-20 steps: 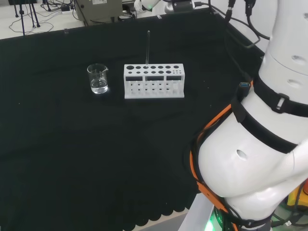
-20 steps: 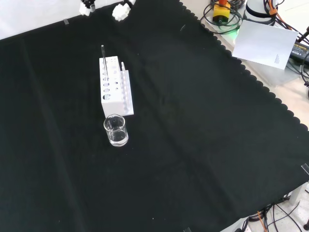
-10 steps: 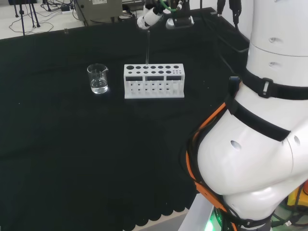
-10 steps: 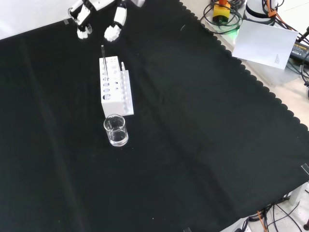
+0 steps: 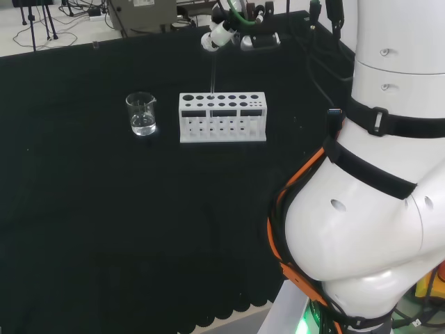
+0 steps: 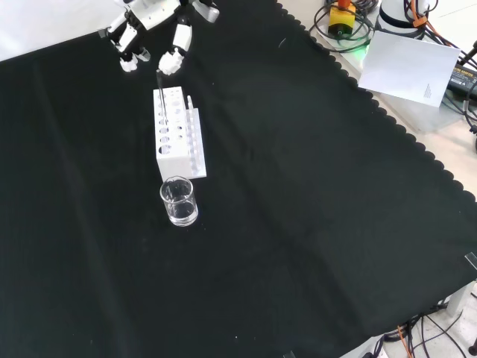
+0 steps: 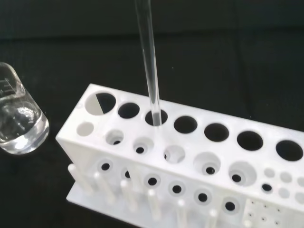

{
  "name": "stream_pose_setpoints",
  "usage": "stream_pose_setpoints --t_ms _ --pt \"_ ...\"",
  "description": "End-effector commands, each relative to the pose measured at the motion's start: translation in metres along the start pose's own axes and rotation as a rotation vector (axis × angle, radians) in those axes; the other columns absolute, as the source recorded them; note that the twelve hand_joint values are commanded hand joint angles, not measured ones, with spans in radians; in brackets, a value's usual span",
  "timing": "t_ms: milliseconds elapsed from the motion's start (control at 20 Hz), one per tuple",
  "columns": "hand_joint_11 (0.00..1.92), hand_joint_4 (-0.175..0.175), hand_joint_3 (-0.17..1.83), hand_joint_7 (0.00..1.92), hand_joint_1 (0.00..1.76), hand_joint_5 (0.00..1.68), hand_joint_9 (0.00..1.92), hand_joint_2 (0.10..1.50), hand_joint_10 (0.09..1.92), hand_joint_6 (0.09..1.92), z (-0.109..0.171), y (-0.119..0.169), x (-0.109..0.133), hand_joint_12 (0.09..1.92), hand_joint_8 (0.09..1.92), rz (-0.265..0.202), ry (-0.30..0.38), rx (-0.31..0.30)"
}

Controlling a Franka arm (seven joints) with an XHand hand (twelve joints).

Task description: Take the glass rod from the white test tube rack.

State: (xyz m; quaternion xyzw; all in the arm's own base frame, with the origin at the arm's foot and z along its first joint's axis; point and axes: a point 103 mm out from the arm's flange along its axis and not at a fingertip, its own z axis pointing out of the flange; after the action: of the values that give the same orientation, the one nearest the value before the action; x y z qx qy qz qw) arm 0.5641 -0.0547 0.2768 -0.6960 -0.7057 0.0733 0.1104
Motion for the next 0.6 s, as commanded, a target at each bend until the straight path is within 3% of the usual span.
stream_pose_setpoints --t_ms 50,350,600 --pt "0.16 -0.175 0.49 0.76 0.67 0.35 1.0 0.88 0.98 0.93 0.005 -0.006 0.0 1.43 1.01 -0.012 0.009 -0.004" --pt "0.2 -0.175 0.52 0.87 0.74 0.42 1.12 0.85 0.97 0.99 0.023 -0.003 0.002 1.41 1.01 0.001 -0.002 0.011" --pt "0.28 -0.175 0.62 0.96 0.86 0.45 1.23 0.79 0.94 0.99 0.035 0.005 0.012 1.39 0.99 -0.027 -0.026 0.004"
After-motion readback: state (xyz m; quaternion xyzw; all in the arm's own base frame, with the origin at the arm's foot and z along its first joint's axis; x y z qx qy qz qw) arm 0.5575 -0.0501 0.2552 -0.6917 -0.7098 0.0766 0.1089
